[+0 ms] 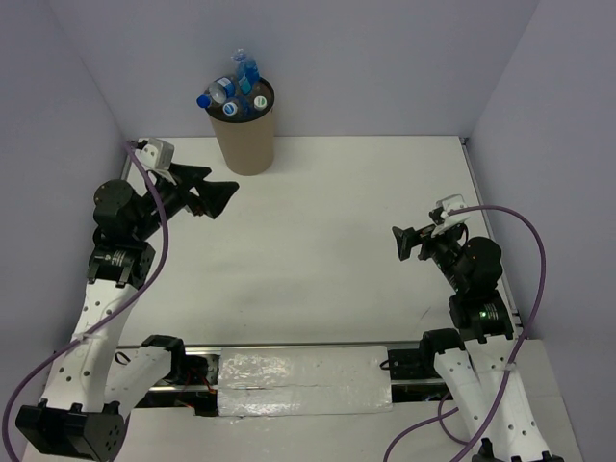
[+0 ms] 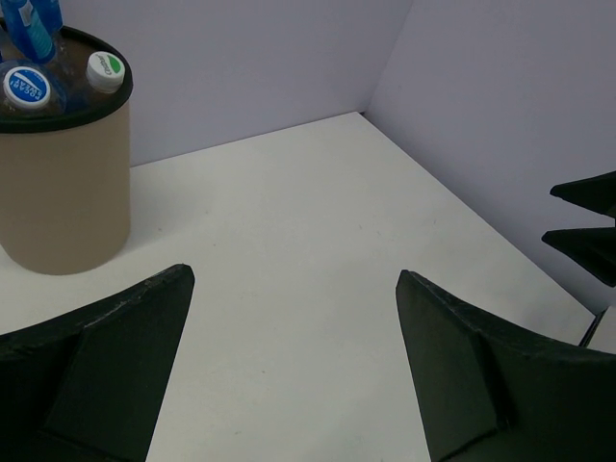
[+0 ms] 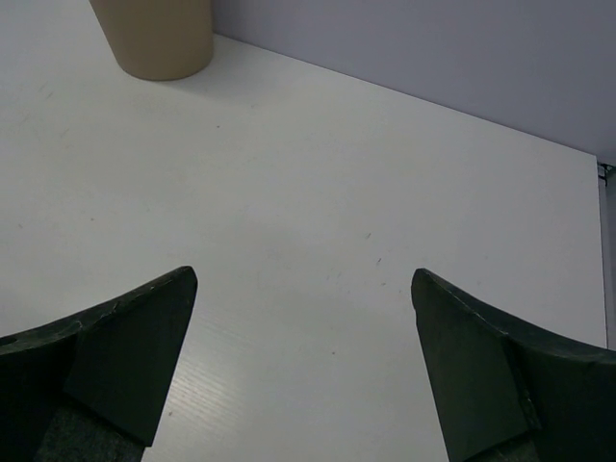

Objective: Put the plastic bottles in the bin

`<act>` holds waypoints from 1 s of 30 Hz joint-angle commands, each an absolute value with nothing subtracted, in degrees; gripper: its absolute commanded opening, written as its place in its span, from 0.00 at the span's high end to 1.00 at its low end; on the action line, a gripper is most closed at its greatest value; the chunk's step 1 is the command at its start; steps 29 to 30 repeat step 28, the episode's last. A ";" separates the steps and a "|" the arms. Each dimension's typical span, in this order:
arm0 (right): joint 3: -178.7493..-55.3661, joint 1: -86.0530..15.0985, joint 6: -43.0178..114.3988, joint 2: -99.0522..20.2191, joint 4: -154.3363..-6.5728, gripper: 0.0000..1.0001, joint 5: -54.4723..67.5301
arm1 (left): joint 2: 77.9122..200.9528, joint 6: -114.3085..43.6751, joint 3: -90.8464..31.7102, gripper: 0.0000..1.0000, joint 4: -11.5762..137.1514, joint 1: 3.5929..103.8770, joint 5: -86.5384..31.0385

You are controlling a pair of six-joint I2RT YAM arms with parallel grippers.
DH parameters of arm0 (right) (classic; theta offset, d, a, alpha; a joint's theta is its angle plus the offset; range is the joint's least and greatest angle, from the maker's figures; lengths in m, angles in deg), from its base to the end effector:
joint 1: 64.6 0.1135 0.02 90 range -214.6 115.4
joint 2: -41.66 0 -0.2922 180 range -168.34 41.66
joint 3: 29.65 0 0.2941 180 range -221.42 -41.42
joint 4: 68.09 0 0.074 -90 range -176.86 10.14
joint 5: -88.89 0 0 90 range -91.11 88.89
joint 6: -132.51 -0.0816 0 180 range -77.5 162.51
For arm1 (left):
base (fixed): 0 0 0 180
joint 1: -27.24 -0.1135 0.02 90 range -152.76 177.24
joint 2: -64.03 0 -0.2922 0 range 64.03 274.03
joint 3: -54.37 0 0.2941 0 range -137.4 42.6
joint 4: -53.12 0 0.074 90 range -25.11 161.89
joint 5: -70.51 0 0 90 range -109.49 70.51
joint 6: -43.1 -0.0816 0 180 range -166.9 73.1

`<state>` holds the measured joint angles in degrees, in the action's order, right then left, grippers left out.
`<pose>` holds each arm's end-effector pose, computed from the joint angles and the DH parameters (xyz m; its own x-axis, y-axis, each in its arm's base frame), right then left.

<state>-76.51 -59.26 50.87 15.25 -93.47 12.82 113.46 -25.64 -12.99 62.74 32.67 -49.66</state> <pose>0.1839 0.0369 0.3331 -0.0368 -0.1452 -0.9887 -0.3381 0.9329 -0.1244 0.2478 -0.0647 0.4469 -0.0751 -0.3078 -0.9485 0.5898 0.7533 -0.2911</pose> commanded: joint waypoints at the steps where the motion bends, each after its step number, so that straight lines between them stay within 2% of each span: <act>1: -76.32 -59.42 50.42 16.09 -90.58 0.00 11.72 | 113.25 -25.19 -13.03 0.01 59.36 32.42 -51.13; 30: -76.84 -59.59 49.01 15.21 -90.84 0.00 11.54 | 113.07 -24.57 -12.86 0.00 59.09 32.42 -50.78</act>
